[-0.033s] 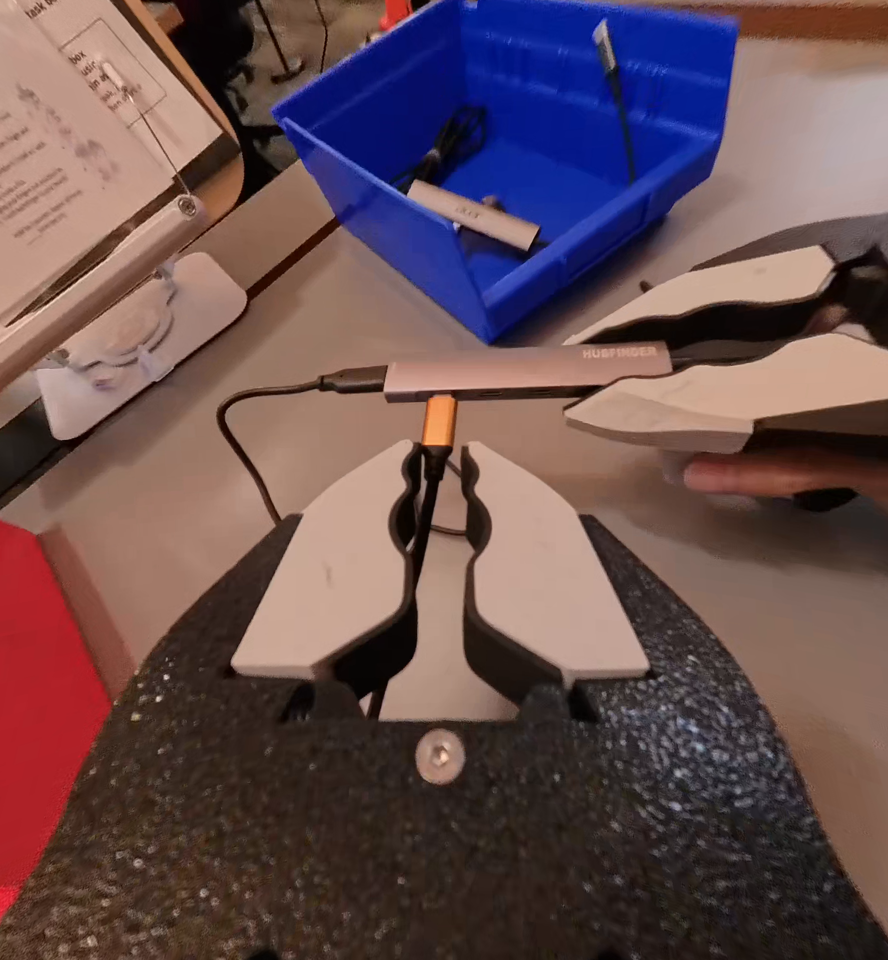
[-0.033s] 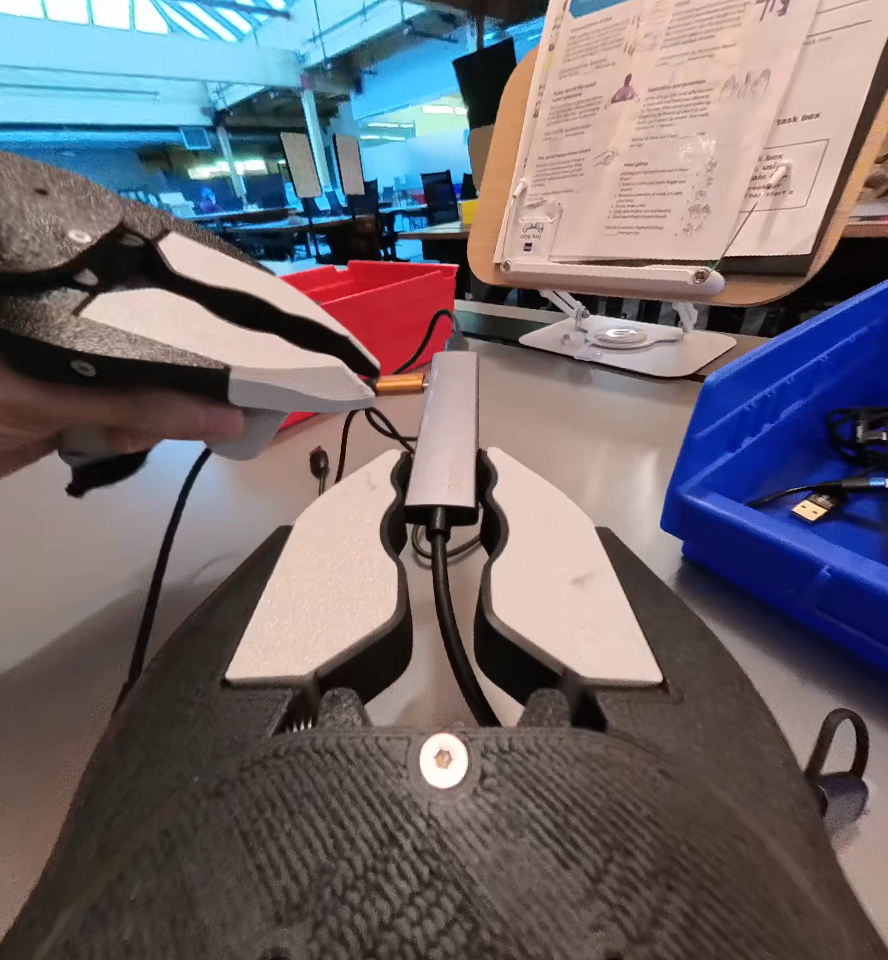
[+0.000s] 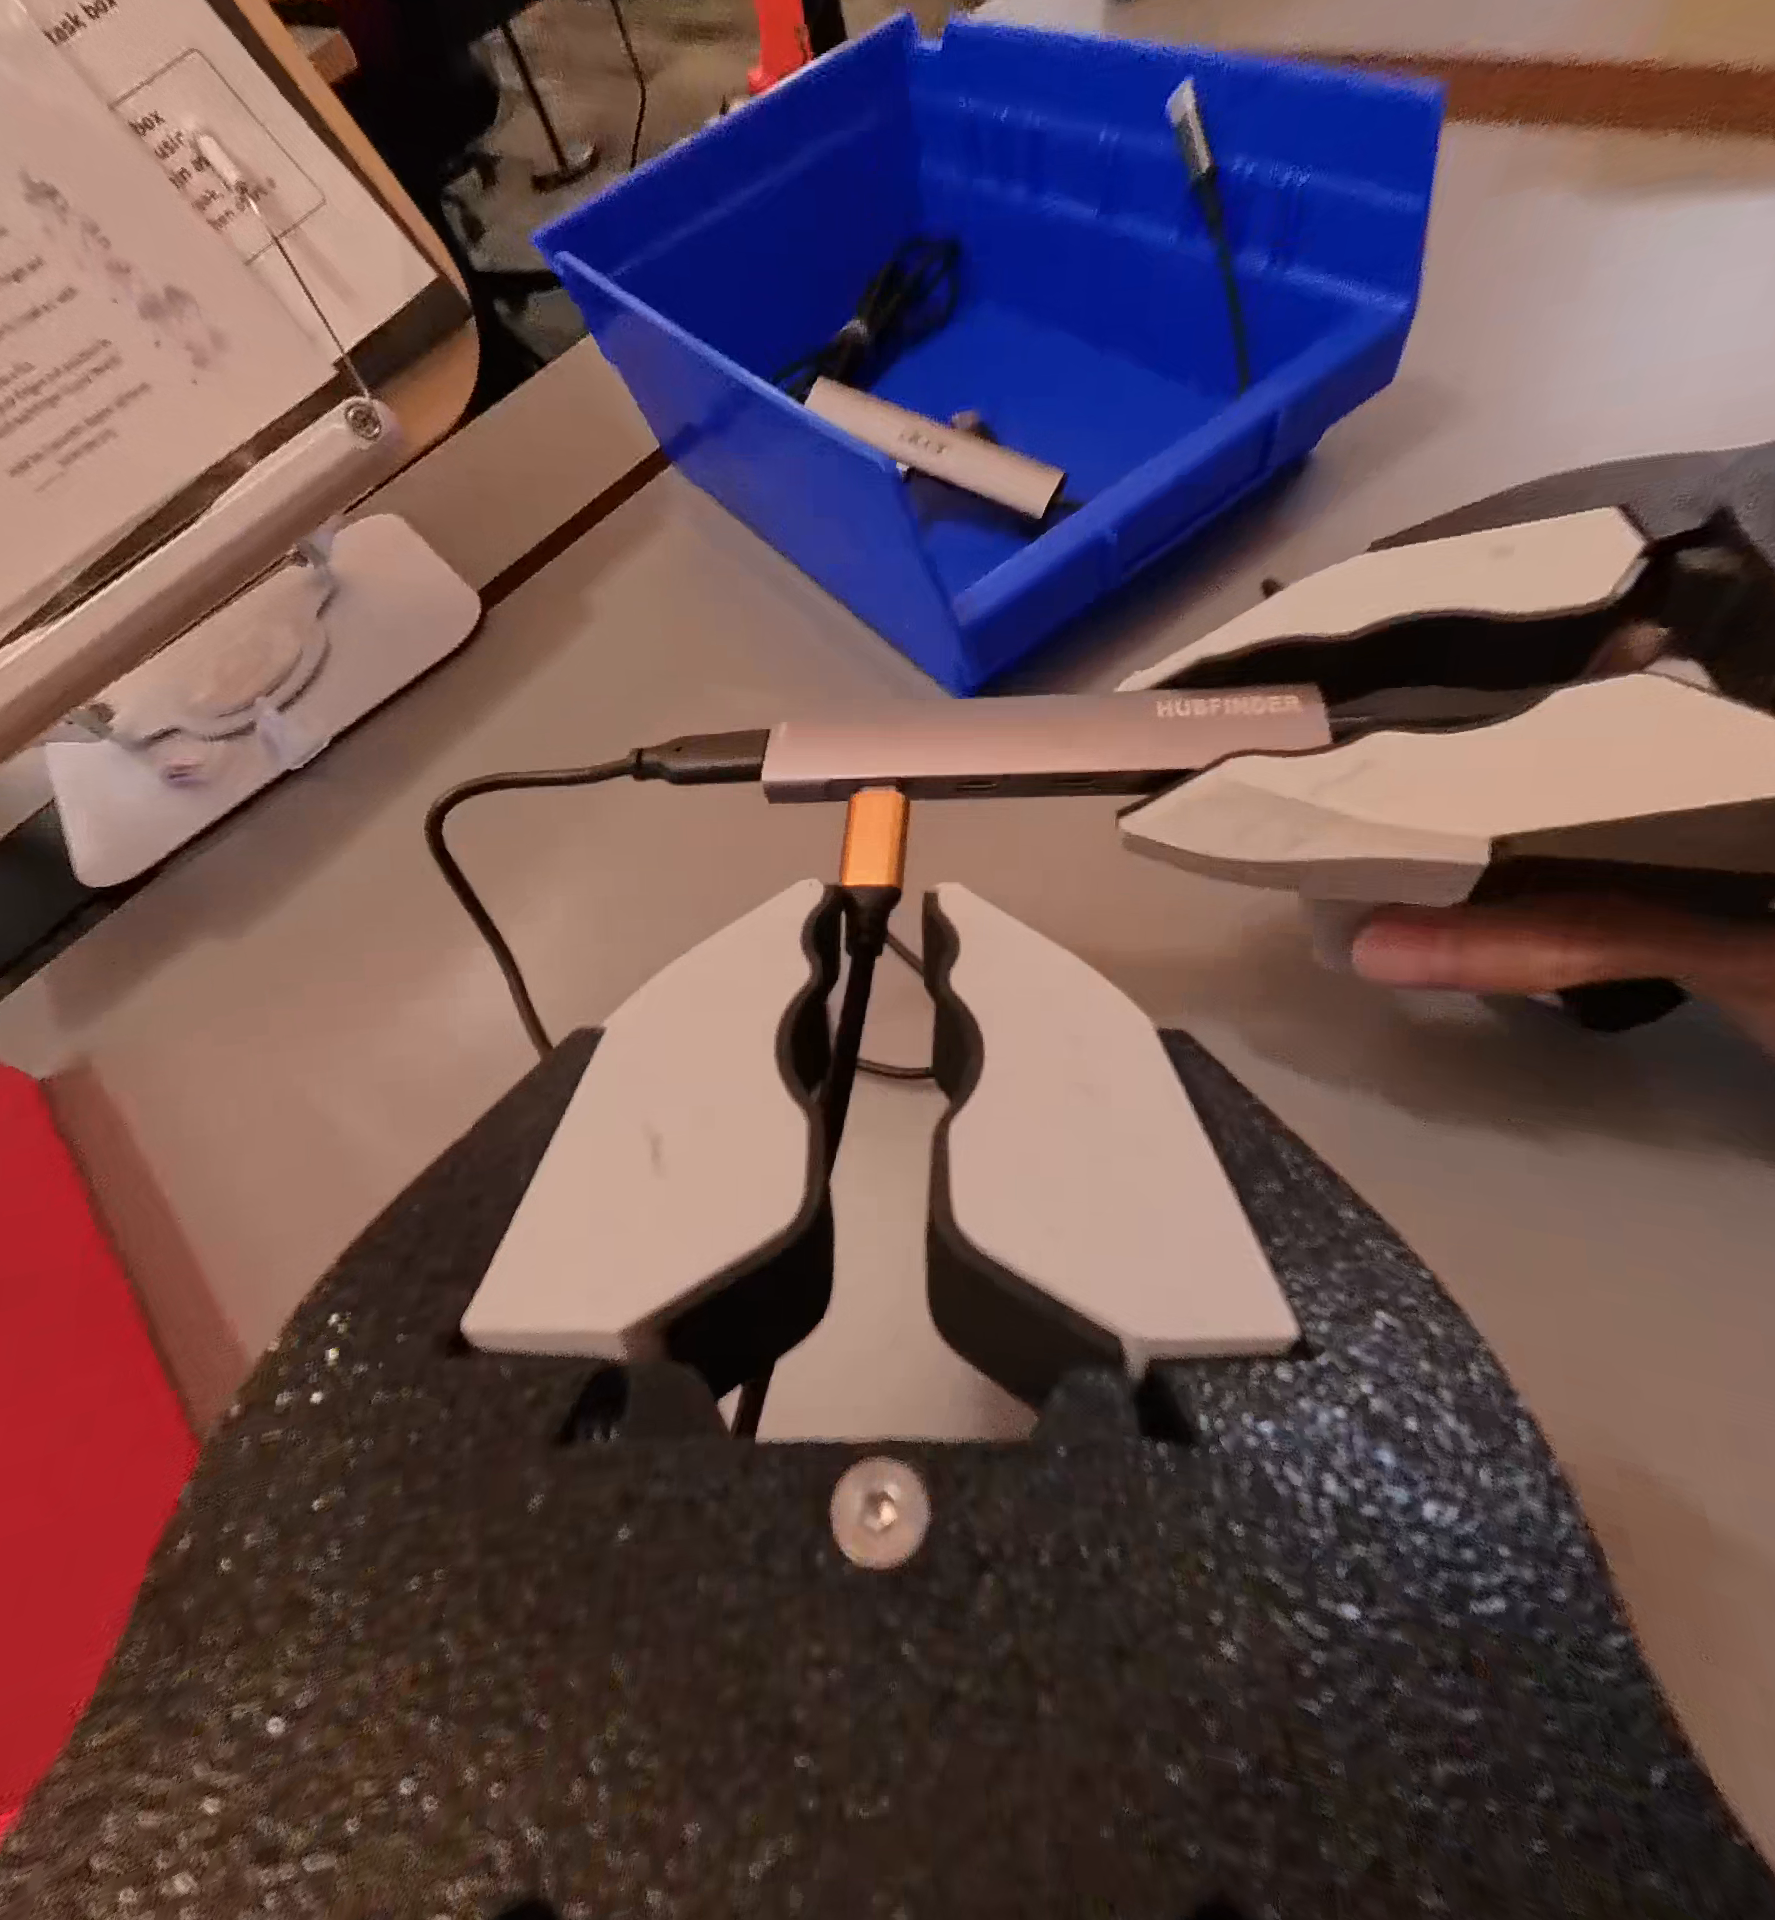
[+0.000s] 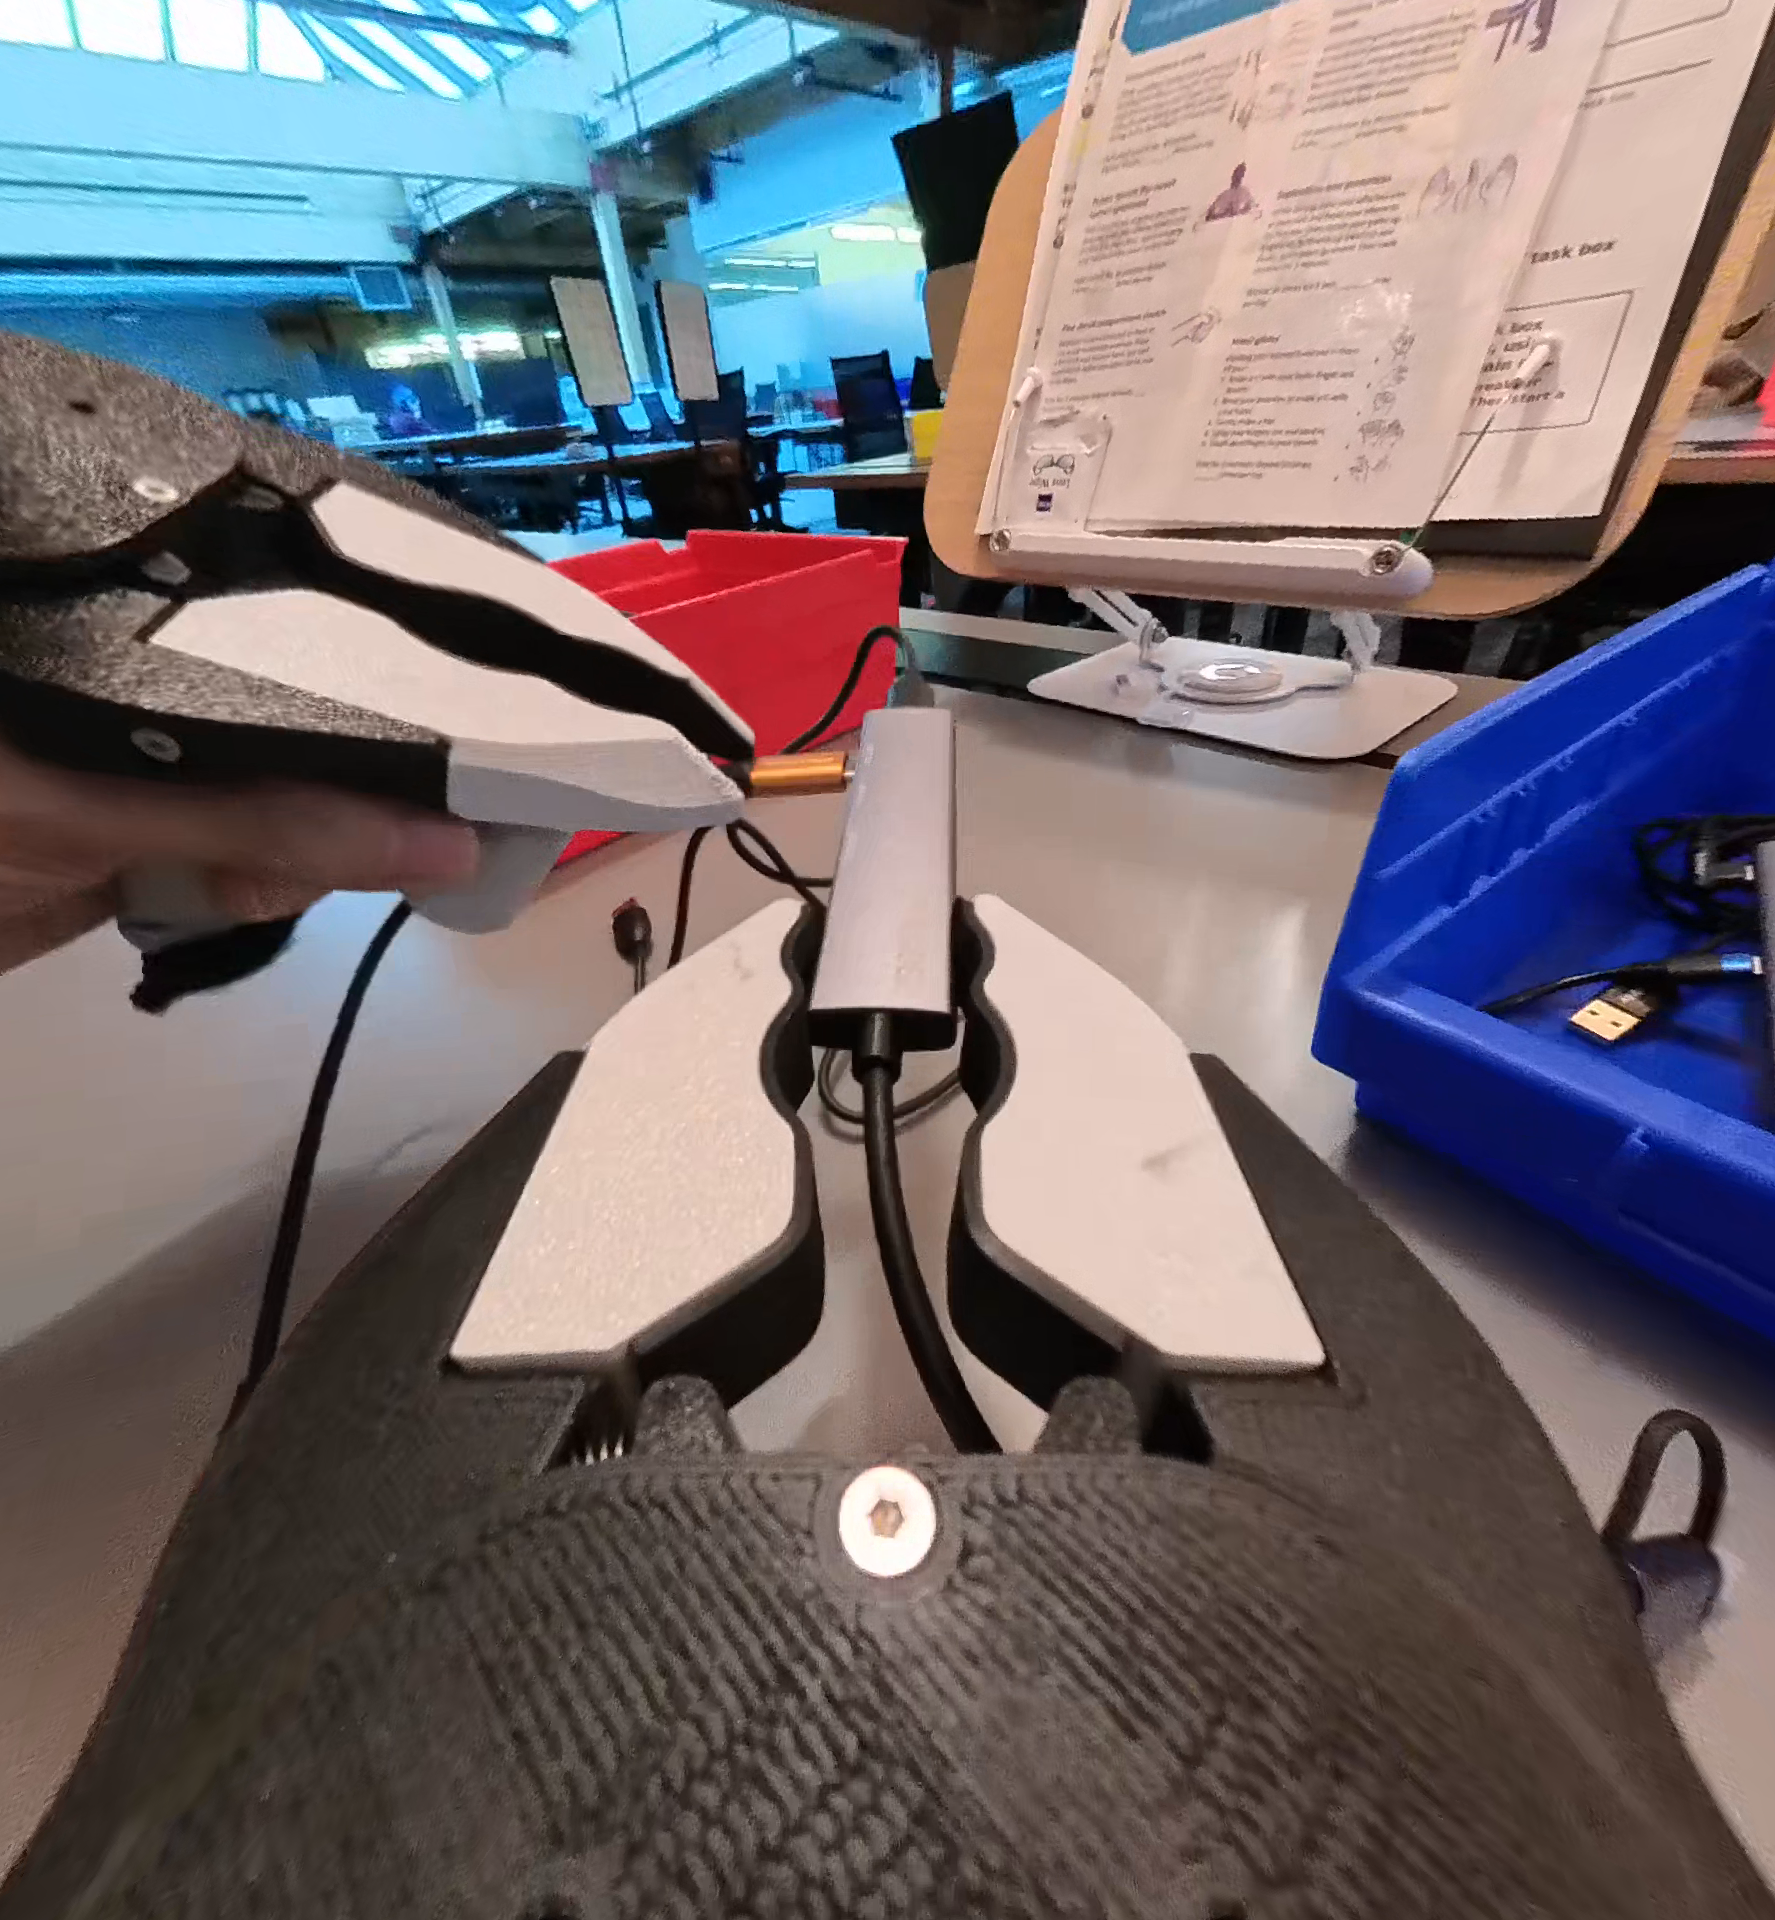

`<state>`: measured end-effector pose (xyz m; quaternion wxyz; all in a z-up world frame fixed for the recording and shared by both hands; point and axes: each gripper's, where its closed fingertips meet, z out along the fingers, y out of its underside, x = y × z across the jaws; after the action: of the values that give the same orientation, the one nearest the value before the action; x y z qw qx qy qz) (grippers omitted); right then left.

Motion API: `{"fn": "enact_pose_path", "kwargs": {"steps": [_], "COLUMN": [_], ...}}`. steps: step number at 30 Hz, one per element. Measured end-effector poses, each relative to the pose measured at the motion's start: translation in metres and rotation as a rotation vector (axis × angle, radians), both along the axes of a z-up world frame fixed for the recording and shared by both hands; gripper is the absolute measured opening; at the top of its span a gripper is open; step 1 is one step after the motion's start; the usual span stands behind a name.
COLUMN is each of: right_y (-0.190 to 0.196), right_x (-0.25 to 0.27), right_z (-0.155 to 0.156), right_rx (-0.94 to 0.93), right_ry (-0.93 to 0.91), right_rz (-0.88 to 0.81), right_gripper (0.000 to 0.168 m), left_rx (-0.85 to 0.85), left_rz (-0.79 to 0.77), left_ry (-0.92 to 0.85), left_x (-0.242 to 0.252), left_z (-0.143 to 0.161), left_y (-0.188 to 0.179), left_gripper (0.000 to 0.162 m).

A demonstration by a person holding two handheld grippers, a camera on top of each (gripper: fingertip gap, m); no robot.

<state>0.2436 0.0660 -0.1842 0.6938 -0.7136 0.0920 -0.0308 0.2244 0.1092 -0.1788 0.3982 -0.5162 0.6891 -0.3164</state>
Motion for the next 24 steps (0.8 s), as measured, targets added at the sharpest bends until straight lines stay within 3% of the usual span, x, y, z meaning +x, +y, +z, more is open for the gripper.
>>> {"fn": "enact_pose_path", "kwargs": {"steps": [5,14,18,19,21,23,24], "right_y": [0.000,0.001,-0.001,-0.001,0.012,0.024,0.026], "right_x": [-0.003,-0.007,-0.008,-0.010,-0.051,-0.054,-0.053], "right_z": [0.005,0.008,0.009,0.009,0.004,-0.007,-0.006], "right_rx": [0.048,0.079,0.081,0.073,0.025,-0.083,-0.080], "right_ry": [0.028,0.052,0.030,0.004,-0.055,-0.228,-0.195], "right_rz": [0.016,0.045,0.091,0.093,0.294,0.145,0.093], "right_gripper": [0.024,0.025,0.025,0.025,0.025,0.025,0.025], "left_rx": [-0.068,-0.033,0.078,0.095,0.090,0.258,0.344], "left_rz": [0.000,0.021,-0.019,-0.035,-0.114,-0.060,-0.028], "left_ry": [-0.104,-0.177,-0.181,-0.173,-0.206,-0.114,-0.106], "left_x": [0.000,0.000,-0.003,-0.002,0.003,0.009,0.010], "left_z": [0.006,0.010,0.013,0.013,0.019,0.014,0.017], "left_y": [0.000,-0.002,-0.007,-0.009,-0.026,-0.021,-0.017], "left_gripper": [0.012,0.011,0.010,0.004,0.000,0.000,0.000]}}
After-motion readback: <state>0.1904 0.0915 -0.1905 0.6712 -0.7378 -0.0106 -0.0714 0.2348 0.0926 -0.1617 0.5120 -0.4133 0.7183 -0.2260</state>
